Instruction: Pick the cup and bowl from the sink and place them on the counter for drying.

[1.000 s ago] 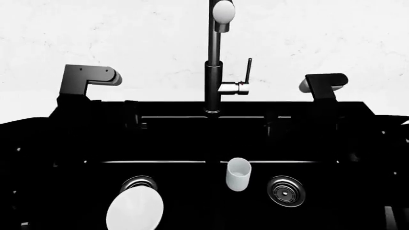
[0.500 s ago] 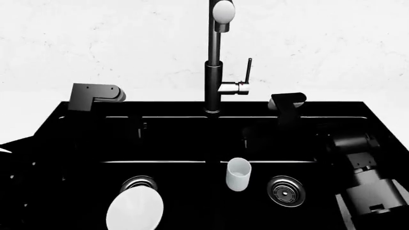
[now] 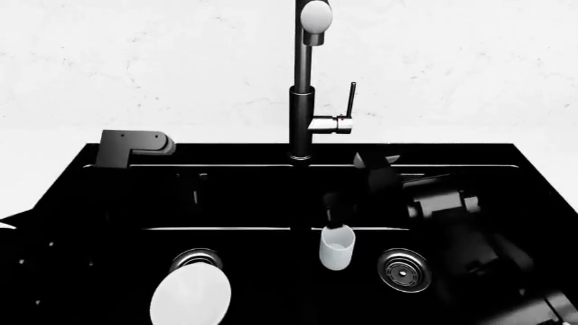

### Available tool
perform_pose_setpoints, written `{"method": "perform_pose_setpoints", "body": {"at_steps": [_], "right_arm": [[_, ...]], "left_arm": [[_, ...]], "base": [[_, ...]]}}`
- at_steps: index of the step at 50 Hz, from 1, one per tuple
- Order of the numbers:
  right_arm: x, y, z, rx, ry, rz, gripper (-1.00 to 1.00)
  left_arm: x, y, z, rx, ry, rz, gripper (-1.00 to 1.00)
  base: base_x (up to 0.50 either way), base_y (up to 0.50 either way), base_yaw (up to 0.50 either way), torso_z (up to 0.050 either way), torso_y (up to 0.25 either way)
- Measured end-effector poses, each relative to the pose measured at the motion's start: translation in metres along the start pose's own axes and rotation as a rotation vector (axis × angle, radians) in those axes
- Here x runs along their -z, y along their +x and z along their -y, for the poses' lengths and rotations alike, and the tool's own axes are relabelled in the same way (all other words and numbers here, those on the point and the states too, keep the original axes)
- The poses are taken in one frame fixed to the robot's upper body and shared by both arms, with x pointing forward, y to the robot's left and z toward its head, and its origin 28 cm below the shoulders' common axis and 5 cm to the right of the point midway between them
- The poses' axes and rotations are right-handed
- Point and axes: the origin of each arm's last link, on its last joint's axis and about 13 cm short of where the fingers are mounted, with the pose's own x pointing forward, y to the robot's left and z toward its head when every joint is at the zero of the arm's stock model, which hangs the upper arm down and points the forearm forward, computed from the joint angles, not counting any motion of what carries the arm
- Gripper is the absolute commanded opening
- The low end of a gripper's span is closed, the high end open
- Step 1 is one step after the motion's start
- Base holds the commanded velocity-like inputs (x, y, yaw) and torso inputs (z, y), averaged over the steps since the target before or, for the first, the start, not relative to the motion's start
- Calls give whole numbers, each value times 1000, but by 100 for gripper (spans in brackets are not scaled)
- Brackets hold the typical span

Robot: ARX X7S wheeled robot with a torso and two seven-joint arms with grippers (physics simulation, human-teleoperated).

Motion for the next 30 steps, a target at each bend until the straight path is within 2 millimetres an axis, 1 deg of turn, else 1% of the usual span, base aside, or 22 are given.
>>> {"method": "perform_pose_setpoints", "body": {"at_steps": [12, 30], "right_arm": [[7, 10, -3, -9, -14, -30, 100], [27, 22, -5, 18, -53, -75, 100]], "left_arm": [[5, 1, -1, -4, -4, -7, 100], [11, 5, -1, -4, -12, -21, 100]], "base": [[0, 0, 0, 0, 0], [0, 0, 0, 0, 0]]}}
